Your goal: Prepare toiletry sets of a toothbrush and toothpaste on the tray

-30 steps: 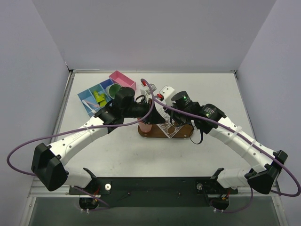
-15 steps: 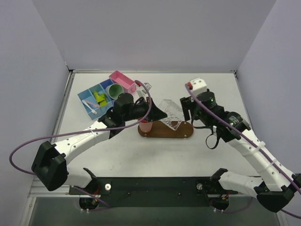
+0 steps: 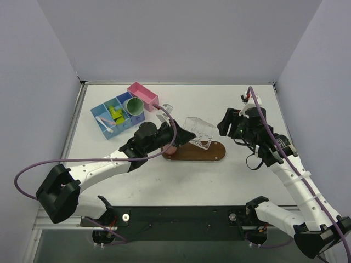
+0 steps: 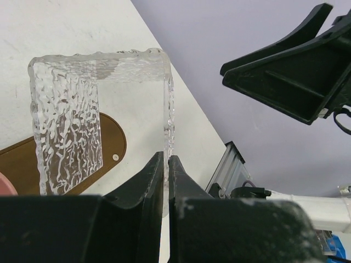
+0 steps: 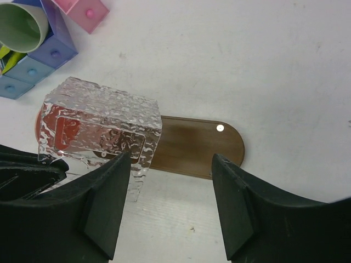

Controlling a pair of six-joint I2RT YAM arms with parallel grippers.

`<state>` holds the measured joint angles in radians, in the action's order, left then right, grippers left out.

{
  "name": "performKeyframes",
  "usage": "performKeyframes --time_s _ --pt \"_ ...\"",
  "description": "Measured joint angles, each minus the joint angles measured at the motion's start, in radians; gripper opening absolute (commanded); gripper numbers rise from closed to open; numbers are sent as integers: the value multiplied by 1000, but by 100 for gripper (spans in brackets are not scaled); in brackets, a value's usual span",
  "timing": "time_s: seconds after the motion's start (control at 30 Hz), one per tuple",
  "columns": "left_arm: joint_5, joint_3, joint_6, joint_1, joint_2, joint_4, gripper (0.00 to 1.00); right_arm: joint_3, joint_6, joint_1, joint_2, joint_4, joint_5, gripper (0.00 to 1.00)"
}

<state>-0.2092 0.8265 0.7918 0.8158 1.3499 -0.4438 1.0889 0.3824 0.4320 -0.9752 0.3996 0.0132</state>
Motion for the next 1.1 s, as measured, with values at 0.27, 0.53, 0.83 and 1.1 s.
performKeyframes --time_s 0.27,0.53,0.83,1.1 --pt "65 -33 18 15 -26 -75 0 -56 82 -8 -39 -56 -89 54" --pt "72 -34 37 17 -26 -100 0 -100 117 -8 -42 -112 -138 49" --pt "73 -33 43 35 -26 -108 0 -138 144 -8 -63 -195 -143 36" --pt "83 -33 42 47 -26 -114 0 -151 166 -1 -71 -231 -147 16"
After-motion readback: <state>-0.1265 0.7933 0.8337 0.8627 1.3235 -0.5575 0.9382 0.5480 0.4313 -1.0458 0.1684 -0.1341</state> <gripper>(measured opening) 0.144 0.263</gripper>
